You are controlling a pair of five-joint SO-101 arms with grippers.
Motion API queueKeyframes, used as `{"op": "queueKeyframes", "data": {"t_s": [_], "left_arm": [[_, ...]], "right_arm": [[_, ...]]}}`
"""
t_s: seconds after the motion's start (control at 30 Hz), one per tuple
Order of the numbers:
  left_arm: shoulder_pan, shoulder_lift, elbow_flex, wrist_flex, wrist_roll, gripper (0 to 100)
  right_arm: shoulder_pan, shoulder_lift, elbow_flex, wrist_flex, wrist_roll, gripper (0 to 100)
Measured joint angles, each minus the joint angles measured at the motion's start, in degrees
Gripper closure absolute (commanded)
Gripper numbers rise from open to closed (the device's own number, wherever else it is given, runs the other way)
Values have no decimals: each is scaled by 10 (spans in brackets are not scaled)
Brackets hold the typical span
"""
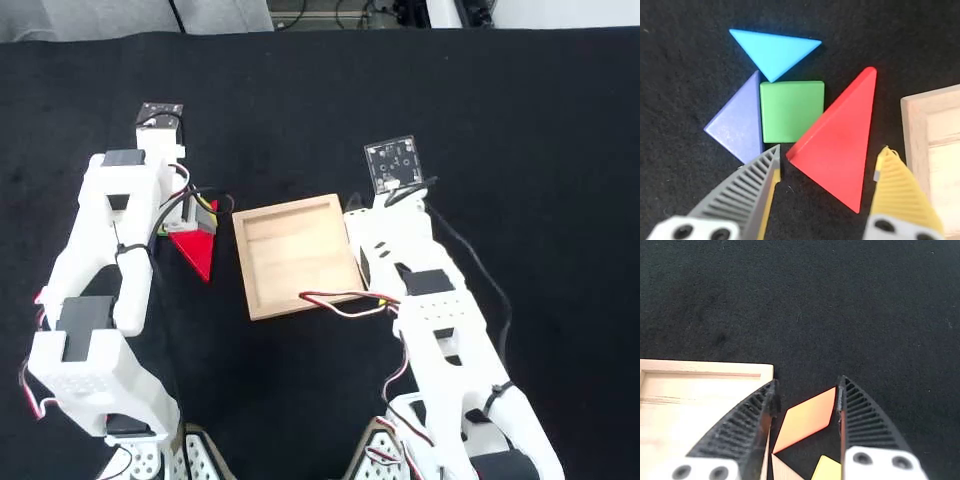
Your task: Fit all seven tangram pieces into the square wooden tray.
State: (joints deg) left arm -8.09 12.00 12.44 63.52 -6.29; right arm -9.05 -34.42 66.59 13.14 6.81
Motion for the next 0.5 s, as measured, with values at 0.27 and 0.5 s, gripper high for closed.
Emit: {"op": "queueKeyframes", "data": {"t_s": [0.27,0.5], "left_arm": [[0,0,4,24,-4,609],[0,0,4,27,-4,612]], "right_arm": [[0,0,1,0,0,808],[0,0,1,0,0,808]]}}
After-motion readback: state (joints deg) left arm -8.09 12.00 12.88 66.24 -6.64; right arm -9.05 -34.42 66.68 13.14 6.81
